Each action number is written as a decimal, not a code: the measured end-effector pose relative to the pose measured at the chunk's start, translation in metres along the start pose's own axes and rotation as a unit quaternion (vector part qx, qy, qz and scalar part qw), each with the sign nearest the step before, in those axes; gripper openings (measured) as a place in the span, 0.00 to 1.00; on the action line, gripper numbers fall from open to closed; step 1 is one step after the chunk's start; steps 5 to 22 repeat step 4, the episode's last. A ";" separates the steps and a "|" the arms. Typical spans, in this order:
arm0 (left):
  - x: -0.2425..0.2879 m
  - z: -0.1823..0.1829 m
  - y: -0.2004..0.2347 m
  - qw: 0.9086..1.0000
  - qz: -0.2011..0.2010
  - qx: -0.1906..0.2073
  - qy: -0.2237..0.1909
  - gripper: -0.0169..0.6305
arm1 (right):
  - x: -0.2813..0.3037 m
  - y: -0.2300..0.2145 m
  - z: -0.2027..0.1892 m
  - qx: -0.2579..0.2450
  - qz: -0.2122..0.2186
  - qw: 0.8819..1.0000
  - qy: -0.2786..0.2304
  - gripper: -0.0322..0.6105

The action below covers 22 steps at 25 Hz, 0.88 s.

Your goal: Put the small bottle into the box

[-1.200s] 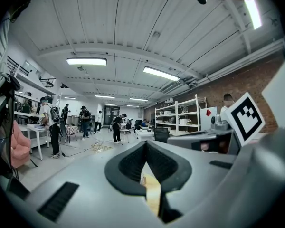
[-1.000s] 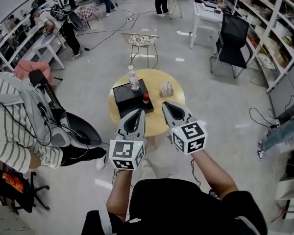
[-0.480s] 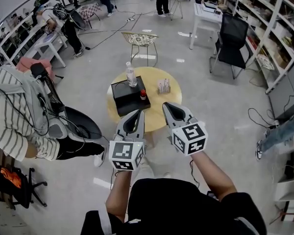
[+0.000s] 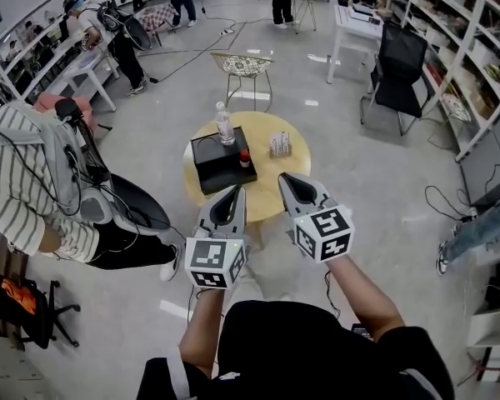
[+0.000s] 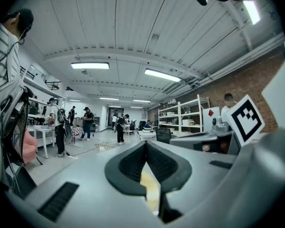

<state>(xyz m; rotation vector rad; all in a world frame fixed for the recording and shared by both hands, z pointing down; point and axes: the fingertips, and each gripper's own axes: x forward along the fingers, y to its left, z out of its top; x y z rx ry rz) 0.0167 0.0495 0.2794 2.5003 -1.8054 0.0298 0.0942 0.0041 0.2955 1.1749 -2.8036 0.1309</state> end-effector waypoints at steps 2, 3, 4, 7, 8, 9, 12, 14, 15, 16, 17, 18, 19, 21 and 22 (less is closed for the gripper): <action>0.002 0.002 0.000 1.000 0.000 0.001 0.000 0.04 | 0.001 -0.002 -0.001 0.000 0.001 1.000 0.003 0.05; 0.003 0.003 -0.001 1.000 0.001 0.001 0.001 0.04 | 0.001 -0.003 -0.001 0.000 0.001 1.000 0.005 0.05; 0.004 0.003 -0.001 1.000 0.001 0.001 0.001 0.04 | 0.002 -0.003 -0.001 -0.001 0.002 1.000 0.007 0.05; 0.004 0.003 -0.001 1.000 0.001 0.001 0.001 0.04 | 0.002 -0.003 -0.001 -0.001 0.002 1.000 0.007 0.05; 0.004 0.003 -0.001 1.000 0.001 0.001 0.001 0.04 | 0.002 -0.003 -0.001 -0.001 0.002 1.000 0.007 0.05; 0.004 0.003 -0.001 1.000 0.001 0.001 0.001 0.04 | 0.002 -0.003 -0.001 -0.001 0.002 1.000 0.007 0.05; 0.004 0.003 -0.001 1.000 0.001 0.001 0.001 0.04 | 0.002 -0.003 -0.001 -0.001 0.002 1.000 0.007 0.05; 0.004 0.003 -0.001 1.000 0.001 0.001 0.001 0.04 | 0.002 -0.003 -0.001 -0.001 0.002 1.000 0.007 0.05; 0.004 0.003 -0.001 1.000 0.001 0.001 0.001 0.04 | 0.002 -0.003 -0.001 -0.001 0.002 1.000 0.007 0.05; 0.004 0.003 -0.001 1.000 0.001 0.001 0.001 0.04 | 0.002 -0.003 -0.001 -0.001 0.002 1.000 0.007 0.05; 0.004 0.003 -0.001 1.000 0.001 0.001 0.001 0.04 | 0.002 -0.003 -0.001 -0.001 0.002 1.000 0.007 0.05; 0.004 0.003 -0.001 1.000 0.001 0.001 0.001 0.04 | 0.002 -0.003 -0.001 -0.001 0.002 1.000 0.007 0.05; 0.004 0.003 -0.001 1.000 0.001 0.001 0.001 0.04 | 0.002 -0.003 -0.001 -0.001 0.002 1.000 0.007 0.05; 0.004 0.003 -0.001 1.000 0.001 0.001 0.001 0.04 | 0.002 -0.003 -0.001 -0.001 0.002 1.000 0.007 0.05; 0.004 0.003 -0.001 1.000 0.001 0.001 0.001 0.04 | 0.002 -0.003 -0.001 -0.001 0.002 1.000 0.007 0.05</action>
